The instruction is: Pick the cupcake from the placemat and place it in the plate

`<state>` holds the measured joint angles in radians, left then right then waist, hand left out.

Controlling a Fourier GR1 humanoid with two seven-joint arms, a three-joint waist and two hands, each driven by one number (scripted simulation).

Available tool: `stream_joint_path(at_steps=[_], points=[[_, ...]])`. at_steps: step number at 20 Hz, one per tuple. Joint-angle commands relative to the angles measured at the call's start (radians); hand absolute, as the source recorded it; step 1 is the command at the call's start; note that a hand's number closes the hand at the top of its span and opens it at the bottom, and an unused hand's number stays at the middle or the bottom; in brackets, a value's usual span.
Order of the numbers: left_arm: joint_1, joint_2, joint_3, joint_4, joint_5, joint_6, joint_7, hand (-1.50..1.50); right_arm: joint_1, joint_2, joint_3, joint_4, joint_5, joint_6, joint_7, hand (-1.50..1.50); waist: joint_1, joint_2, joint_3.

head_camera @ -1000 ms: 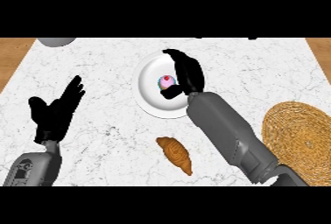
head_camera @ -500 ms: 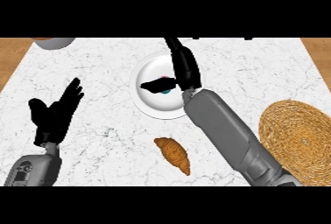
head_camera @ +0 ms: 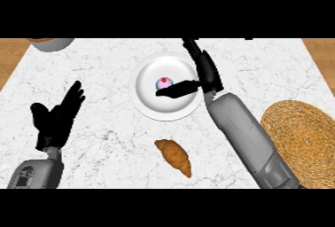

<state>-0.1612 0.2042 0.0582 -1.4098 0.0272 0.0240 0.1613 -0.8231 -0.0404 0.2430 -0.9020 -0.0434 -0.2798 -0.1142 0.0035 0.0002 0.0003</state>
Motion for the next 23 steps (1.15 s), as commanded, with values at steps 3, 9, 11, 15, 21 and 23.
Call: stream_joint_path(at_steps=[3,9,11,15,21,23], points=[[0.025,0.012,0.024,0.008,0.002,-0.031,-0.034,0.0,0.003,-0.038,-0.09,0.068,0.006,0.102,-0.132,-1.5,0.004,0.002,0.0],[0.047,0.026,0.039,0.001,0.013,-0.072,-0.045,0.0,0.026,-0.058,-0.137,0.143,0.034,0.135,-0.189,-1.5,0.006,0.001,0.0],[0.035,-0.012,0.017,-0.045,0.008,-0.045,-0.002,0.0,-0.005,-0.085,-0.182,0.189,0.023,0.173,-0.225,-1.5,0.008,0.002,0.0],[-0.022,-0.007,0.032,0.002,-0.005,-0.042,0.007,0.0,0.033,-0.107,-0.192,0.144,0.053,0.177,-0.201,-1.5,0.002,0.001,0.0],[0.044,-0.039,0.012,0.008,-0.054,-0.012,-0.056,0.0,0.107,-0.138,-0.176,0.067,0.102,0.187,-0.149,-1.5,-0.001,-0.001,0.0],[0.008,0.007,0.04,-0.067,-0.013,-0.047,0.064,0.0,0.042,-0.145,-0.218,0.204,0.106,0.21,-0.206,-1.5,0.007,0.001,0.0]])
